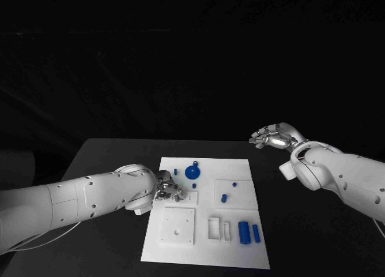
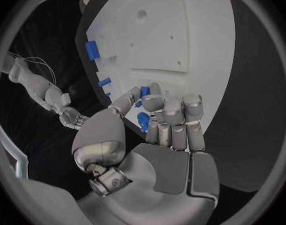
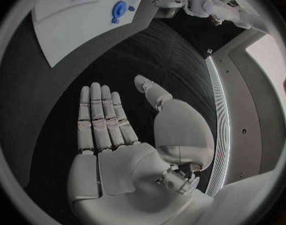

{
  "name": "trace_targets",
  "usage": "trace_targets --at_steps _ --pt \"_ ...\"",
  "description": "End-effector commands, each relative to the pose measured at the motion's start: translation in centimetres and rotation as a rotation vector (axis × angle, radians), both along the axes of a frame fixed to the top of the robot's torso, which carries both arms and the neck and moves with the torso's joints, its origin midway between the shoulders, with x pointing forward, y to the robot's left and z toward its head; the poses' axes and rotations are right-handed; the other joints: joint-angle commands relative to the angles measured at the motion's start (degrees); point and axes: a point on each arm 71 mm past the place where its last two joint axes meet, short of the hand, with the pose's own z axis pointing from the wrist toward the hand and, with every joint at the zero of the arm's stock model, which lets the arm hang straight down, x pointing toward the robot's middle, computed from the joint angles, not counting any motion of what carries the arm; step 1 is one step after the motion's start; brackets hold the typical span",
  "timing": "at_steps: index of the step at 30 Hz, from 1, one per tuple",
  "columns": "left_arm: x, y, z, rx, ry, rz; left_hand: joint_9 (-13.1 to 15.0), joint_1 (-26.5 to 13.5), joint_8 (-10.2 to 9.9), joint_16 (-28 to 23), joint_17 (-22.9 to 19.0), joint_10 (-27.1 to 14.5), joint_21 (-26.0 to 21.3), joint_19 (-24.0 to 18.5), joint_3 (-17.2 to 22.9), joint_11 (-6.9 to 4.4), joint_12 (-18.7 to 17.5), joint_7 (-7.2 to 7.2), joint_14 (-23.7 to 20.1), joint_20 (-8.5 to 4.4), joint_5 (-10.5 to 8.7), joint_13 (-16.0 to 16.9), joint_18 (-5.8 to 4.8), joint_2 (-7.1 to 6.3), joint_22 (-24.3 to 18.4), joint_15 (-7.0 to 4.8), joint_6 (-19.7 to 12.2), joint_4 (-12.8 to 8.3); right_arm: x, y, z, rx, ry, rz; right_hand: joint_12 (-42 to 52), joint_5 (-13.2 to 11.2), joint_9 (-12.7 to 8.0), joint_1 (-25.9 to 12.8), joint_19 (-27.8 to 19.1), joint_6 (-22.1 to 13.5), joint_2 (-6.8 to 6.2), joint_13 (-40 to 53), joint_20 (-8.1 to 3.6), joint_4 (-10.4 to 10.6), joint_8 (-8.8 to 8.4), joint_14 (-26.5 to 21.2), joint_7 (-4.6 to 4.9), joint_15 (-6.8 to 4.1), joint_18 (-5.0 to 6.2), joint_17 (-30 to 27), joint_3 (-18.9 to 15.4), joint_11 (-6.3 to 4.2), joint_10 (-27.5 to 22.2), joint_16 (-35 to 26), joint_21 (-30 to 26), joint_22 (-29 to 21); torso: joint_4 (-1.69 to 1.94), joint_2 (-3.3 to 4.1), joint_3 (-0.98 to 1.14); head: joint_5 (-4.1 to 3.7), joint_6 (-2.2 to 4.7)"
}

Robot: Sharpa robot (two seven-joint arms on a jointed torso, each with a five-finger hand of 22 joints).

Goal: Assemble the parts on the task board

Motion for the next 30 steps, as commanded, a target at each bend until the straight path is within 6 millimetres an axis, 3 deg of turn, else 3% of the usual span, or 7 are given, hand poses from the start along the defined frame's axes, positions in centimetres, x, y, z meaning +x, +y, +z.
trace_targets --at_steps 1,3,12,26,30 --pt "-0.03 -0.05 -0.05 -0.018 0.000 0.010 -0.24 -0.37 -0.43 -0.28 -0.06 -0.18 -0.06 0.20 0.31 0.50 0.27 0.19 0.10 -6.18 0.92 -0.06 0.62 0.51 -0.07 0.19 -0.70 -0.70 -0.04 0.14 -0.07 0.000 0.005 0.017 -0.21 0.28 -0.06 -0.14 -0.32 -0.33 -0.01 -0.11 0.05 0.00 0.36 0.00 -0.04 0.23 0.62 -0.07 -0.24 0.00 0.44 -0.20 -0.40 -0.05 -0.03 0.01 0.00 0.03 0.00" --pt "-0.07 -0.15 -0.05 -0.024 0.002 0.007 -0.45 -0.23 -0.94 -0.28 -0.05 -0.22 -0.04 0.21 0.56 0.75 0.31 0.44 0.10 -6.17 2.61 -0.05 0.61 0.98 -0.06 0.39 -1.64 -1.36 -0.04 0.15 -0.08 0.000 0.006 0.017 -0.22 0.29 -0.07 -0.16 -0.32 -0.34 -0.02 -0.12 0.05 0.01 0.35 0.00 -0.04 0.23 0.62 -0.07 -0.25 0.00 0.44 -0.21 -0.41 -0.05 -0.03 0.01 0.01 0.04 0.00" --pt "-0.18 -0.55 0.00 -0.041 0.001 -0.001 -0.75 1.76 -1.51 -0.28 -0.04 -0.21 0.05 0.35 1.46 1.23 0.47 0.94 0.18 -6.05 3.83 -0.04 0.64 2.67 -0.07 0.87 -2.82 -3.61 -0.05 0.17 -0.12 0.000 0.008 0.018 -0.23 0.33 -0.09 -0.21 -0.34 -0.36 -0.02 -0.18 0.08 0.05 0.34 -0.02 -0.02 0.24 0.63 -0.08 -0.28 0.01 0.43 -0.23 -0.45 -0.05 -0.02 0.00 0.00 0.03 0.03" --pt "-0.09 -0.73 -0.15 -0.006 0.016 -0.004 -1.04 1.37 -1.89 -0.27 -0.04 -0.25 -0.01 0.60 0.95 1.50 0.53 1.23 0.35 -5.75 4.49 -0.09 0.54 2.09 -0.24 1.14 -3.58 -3.01 -0.07 0.16 -0.18 -0.001 0.011 0.019 -0.27 0.41 -0.15 -0.38 -0.38 -0.46 -0.12 -0.31 0.12 0.16 0.30 -0.06 0.02 0.27 0.64 -0.08 -0.39 0.05 0.39 -0.27 -0.53 -0.04 -0.02 0.00 0.04 0.05 -0.02" --pt "-0.14 -0.81 -0.18 -0.004 0.022 -0.011 -1.09 1.03 -1.86 -0.29 -0.04 -0.28 -0.05 0.68 0.75 1.47 0.56 1.19 0.38 -5.73 4.17 -0.11 0.60 0.80 -0.31 1.11 -3.56 -2.69 -0.06 0.11 -0.19 -0.002 0.012 0.017 -0.28 0.42 -0.16 -0.40 -0.39 -0.48 -0.15 -0.34 0.12 0.17 0.29 -0.07 0.03 0.28 0.65 -0.08 -0.41 0.05 0.38 -0.28 -0.55 -0.04 -0.05 0.00 0.03 0.00 0.01"
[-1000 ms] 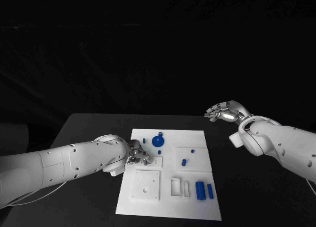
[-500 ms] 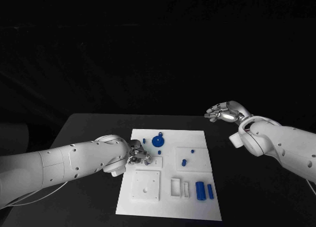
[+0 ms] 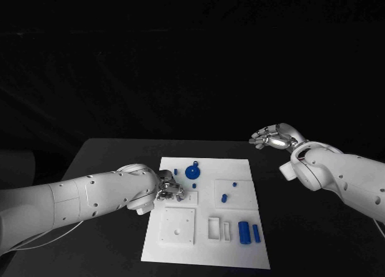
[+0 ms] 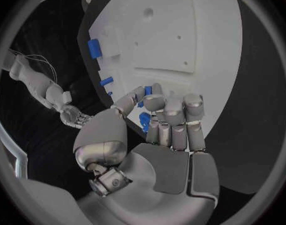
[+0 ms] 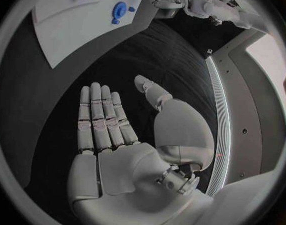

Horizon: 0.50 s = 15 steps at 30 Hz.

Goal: Assemble the parts on the task board

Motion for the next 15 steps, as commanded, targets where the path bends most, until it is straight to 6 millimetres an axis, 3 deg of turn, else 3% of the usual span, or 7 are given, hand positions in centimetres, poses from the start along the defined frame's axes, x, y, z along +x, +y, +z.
trace_targets --at_steps 1,4,5,9,15 --pt "-0.20 -0.29 -0.29 0.013 0.017 -0.015 -0.13 -0.31 -0.39 -0.31 -0.05 -0.13 -0.06 0.46 -0.12 0.40 0.33 1.09 0.06 -5.53 -0.35 -0.10 0.63 -1.70 -0.11 0.19 -1.64 0.34 -0.04 0.11 -0.07 0.000 0.006 0.015 -0.29 0.33 -0.06 -0.40 -0.39 -0.49 -0.15 -0.09 0.13 0.02 0.28 -0.08 0.03 0.29 0.66 -0.08 -0.26 0.05 0.38 -0.29 -0.34 -0.04 -0.03 0.00 0.01 -0.06 0.04" --pt "-0.19 -0.23 -0.30 0.014 0.019 -0.015 -0.20 -0.75 -0.41 -0.40 -0.09 -0.20 -0.14 0.52 -0.24 0.41 0.32 1.10 0.02 -5.51 -0.89 -0.14 0.67 -4.04 -0.19 0.21 -1.70 1.17 -0.04 0.08 -0.07 0.000 0.006 0.014 -0.29 0.35 -0.07 -0.41 -0.40 -0.50 -0.17 -0.11 0.13 0.02 0.28 -0.09 0.04 0.30 0.67 -0.08 -0.27 0.06 0.38 -0.29 -0.35 -0.04 -0.04 0.00 0.01 -0.05 0.04" --pt "-0.19 -0.22 -0.30 0.014 0.019 -0.015 -0.25 -0.79 -0.41 -0.45 -0.11 -0.21 -0.19 0.60 -0.02 0.40 0.32 1.08 0.04 -5.53 -1.29 -0.16 0.74 -5.39 -0.27 0.19 -1.70 2.02 -0.04 0.07 -0.07 0.000 0.006 0.014 -0.29 0.35 -0.07 -0.41 -0.40 -0.51 -0.19 -0.12 0.13 0.02 0.28 -0.09 0.04 0.30 0.67 -0.08 -0.27 0.06 0.38 -0.29 -0.35 -0.04 -0.03 0.00 0.02 -0.06 0.05" --pt "-0.16 -0.19 -0.30 0.014 0.017 -0.013 -0.31 -0.68 -0.36 -0.51 -0.14 -0.16 -0.29 0.89 1.02 0.37 0.37 1.07 0.12 -5.57 -3.28 -0.21 0.90 -8.72 -0.46 0.13 -1.70 5.13 -0.03 0.07 -0.07 -0.001 0.006 0.014 -0.30 0.36 -0.08 -0.43 -0.41 -0.53 -0.22 -0.14 0.14 0.02 0.27 -0.09 0.04 0.30 0.67 -0.08 -0.30 0.06 0.37 -0.30 -0.37 -0.04 0.02 0.00 0.00 -0.13 0.11" --pt "-0.16 -0.18 -0.29 0.014 0.017 -0.013 -0.27 -0.27 -0.24 -0.47 -0.08 -0.16 -0.23 0.99 1.51 0.38 0.46 1.07 0.18 -5.53 -5.42 -0.21 0.97 -10.53 -0.49 0.16 -1.76 7.59 -0.03 0.02 -0.09 -0.001 0.007 0.013 -0.31 0.36 -0.09 -0.45 -0.42 -0.56 -0.27 -0.17 0.14 0.02 0.26 -0.10 0.05 0.31 0.68 -0.08 -0.33 0.07 0.37 -0.31 -0.39 -0.03 0.01 0.01 -0.02 -0.18 0.13"
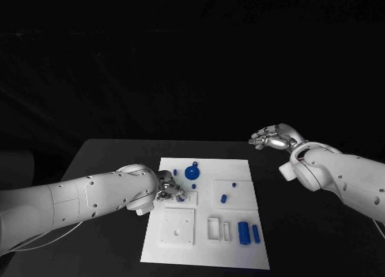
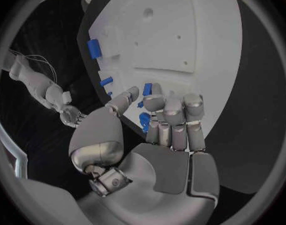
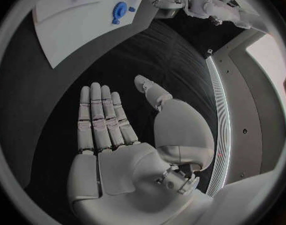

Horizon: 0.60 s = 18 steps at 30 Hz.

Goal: Assemble the parts on the task board

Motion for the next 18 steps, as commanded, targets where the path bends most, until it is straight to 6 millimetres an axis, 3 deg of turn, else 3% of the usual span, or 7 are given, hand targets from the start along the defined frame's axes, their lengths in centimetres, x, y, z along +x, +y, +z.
trace_targets --at_steps 1,5,14,18 --pt "-0.19 -0.15 -0.30 0.010 0.015 -0.012 -0.23 -0.01 0.03 -0.20 -0.01 0.04 -0.22 0.37 0.04 0.17 0.21 1.27 0.08 -5.33 -0.70 -0.08 0.97 -0.83 -0.09 0.06 -1.57 0.76 -0.04 0.07 -0.06 0.000 0.005 0.014 -0.31 0.36 -0.10 -0.46 -0.42 -0.39 -0.28 -0.07 0.15 0.02 0.25 -0.10 -0.12 0.32 0.69 -0.08 -0.34 0.07 0.37 -0.31 -0.39 -0.03 0.01 0.02 -0.04 -0.02 0.00" --pt "-0.17 -0.13 -0.29 0.009 0.013 -0.011 -0.19 0.15 0.08 -0.22 0.02 -0.01 -0.19 0.35 0.13 0.19 0.22 1.28 0.05 -5.31 -1.85 -0.08 1.00 -1.66 -0.09 0.07 -1.65 1.86 -0.04 0.08 -0.07 0.000 0.005 0.014 -0.31 0.37 -0.11 -0.45 -0.43 -0.41 -0.29 -0.09 0.15 0.01 0.25 -0.11 -0.11 0.32 0.69 -0.08 -0.35 0.07 0.36 -0.31 -0.40 -0.03 0.03 0.02 -0.05 -0.02 0.05" --pt "-0.18 -0.34 -0.32 0.012 0.018 -0.013 -0.03 0.62 0.29 -0.17 0.13 -0.03 -0.13 0.21 0.20 0.16 0.32 1.25 0.04 -5.28 -8.61 -0.06 1.14 -2.99 -0.12 0.04 -1.74 4.33 -0.05 0.11 -0.08 0.000 0.006 0.015 -0.32 0.39 -0.12 -0.39 -0.43 -0.43 -0.27 -0.12 0.14 -0.02 0.24 -0.11 -0.11 0.32 0.72 -0.08 -0.34 0.07 0.37 -0.32 -0.42 -0.02 0.01 0.01 -0.04 -0.03 0.09" --pt "-0.17 -0.44 -0.34 0.015 0.020 -0.013 0.04 0.73 0.37 -0.12 0.17 0.01 -0.08 0.22 0.13 0.15 0.36 1.24 0.06 -5.28 -8.98 -0.04 1.17 -2.84 -0.11 0.03 -1.71 4.66 -0.05 0.13 -0.09 0.000 0.007 0.016 -0.32 0.40 -0.13 -0.38 -0.42 -0.44 -0.26 -0.14 0.15 -0.02 0.24 -0.11 -0.10 0.32 0.72 -0.08 -0.34 0.07 0.37 -0.32 -0.42 -0.02 0.00 0.00 -0.03 -0.05 0.02"
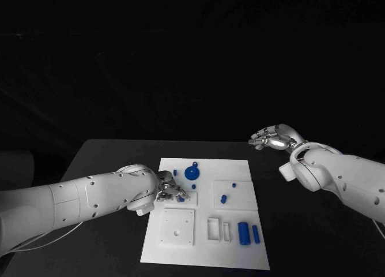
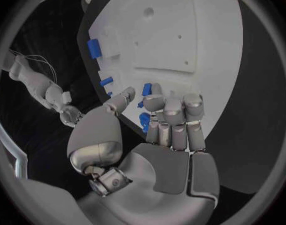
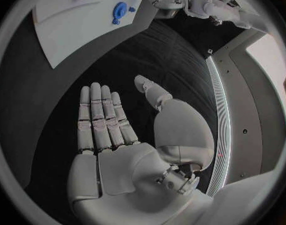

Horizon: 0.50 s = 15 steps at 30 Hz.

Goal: Assemble the parts on the task board

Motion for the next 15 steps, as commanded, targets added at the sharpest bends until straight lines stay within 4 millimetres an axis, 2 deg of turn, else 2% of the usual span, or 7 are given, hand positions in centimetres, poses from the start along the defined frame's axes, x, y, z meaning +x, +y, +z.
trace_targets --at_steps 1,4,7,9,15 --pt "-0.21 -0.32 -0.37 0.014 0.021 -0.012 0.07 0.34 0.19 -0.11 0.09 0.02 -0.06 0.23 0.06 0.14 0.37 1.23 0.14 -5.30 -0.19 -0.03 0.72 -0.25 -0.07 -0.07 -1.68 0.40 -0.05 0.16 -0.07 0.000 0.006 0.017 -0.32 0.41 -0.08 -0.37 -0.42 -0.40 -0.25 -0.06 0.15 -0.02 0.24 -0.11 -0.14 0.33 0.72 -0.08 -0.34 0.07 0.37 -0.32 -0.20 -0.02 -0.04 -0.01 0.02 -0.02 -0.10" --pt "-0.18 -0.37 -0.38 0.016 0.021 -0.010 0.23 1.08 0.39 -0.02 0.15 0.09 0.05 0.27 0.08 0.08 0.43 1.15 0.18 -5.33 -0.22 0.01 0.78 1.16 -0.03 -0.13 -1.50 0.28 -0.06 0.15 -0.07 0.000 0.006 0.017 -0.31 0.41 -0.08 -0.36 -0.42 -0.39 -0.23 -0.07 0.15 -0.01 0.24 -0.11 -0.14 0.33 0.72 -0.08 -0.34 0.07 0.37 -0.32 -0.20 -0.02 -0.05 -0.01 0.03 -0.02 -0.12" --pt "-0.17 -0.39 -0.38 0.016 0.021 -0.009 0.48 2.27 0.64 0.10 0.28 0.04 0.27 0.01 -1.30 0.05 0.48 1.11 0.12 -5.28 -0.22 0.08 0.77 4.43 0.14 -0.17 -1.42 -1.31 -0.06 0.16 -0.07 0.000 0.006 0.017 -0.31 0.42 -0.08 -0.34 -0.41 -0.39 -0.19 -0.09 0.15 -0.01 0.25 -0.11 -0.14 0.32 0.73 -0.08 -0.33 0.06 0.38 -0.32 -0.21 -0.01 -0.02 0.00 0.06 0.01 -0.11" --pt "-0.15 -0.43 -0.39 0.016 0.021 -0.010 0.56 2.80 0.73 0.10 0.32 0.03 0.31 -0.19 -1.88 0.00 0.50 1.07 0.05 -5.28 -0.30 0.09 0.78 6.03 0.19 -0.20 -1.36 -2.19 -0.07 0.16 -0.07 0.000 0.006 0.017 -0.31 0.43 -0.09 -0.32 -0.41 -0.38 -0.18 -0.10 0.15 -0.02 0.26 -0.11 -0.15 0.32 0.74 -0.07 -0.32 0.06 0.39 -0.33 -0.21 -0.01 -0.01 -0.01 0.06 -0.03 -0.14" --pt "-0.03 -0.48 -0.41 0.027 0.018 -0.007 0.72 3.59 1.06 0.16 0.41 0.11 0.40 -0.51 -3.09 -0.13 0.53 0.93 -0.01 -5.27 -0.26 0.09 0.78 8.39 0.29 -0.31 -0.88 -4.18 -0.08 0.15 -0.07 0.000 0.007 0.017 -0.30 0.44 -0.09 -0.28 -0.40 -0.37 -0.14 -0.12 0.16 -0.03 0.27 -0.11 -0.15 0.32 0.75 -0.07 -0.30 0.06 0.40 -0.33 -0.22 0.00 -0.03 -0.01 0.07 -0.17 -0.23"
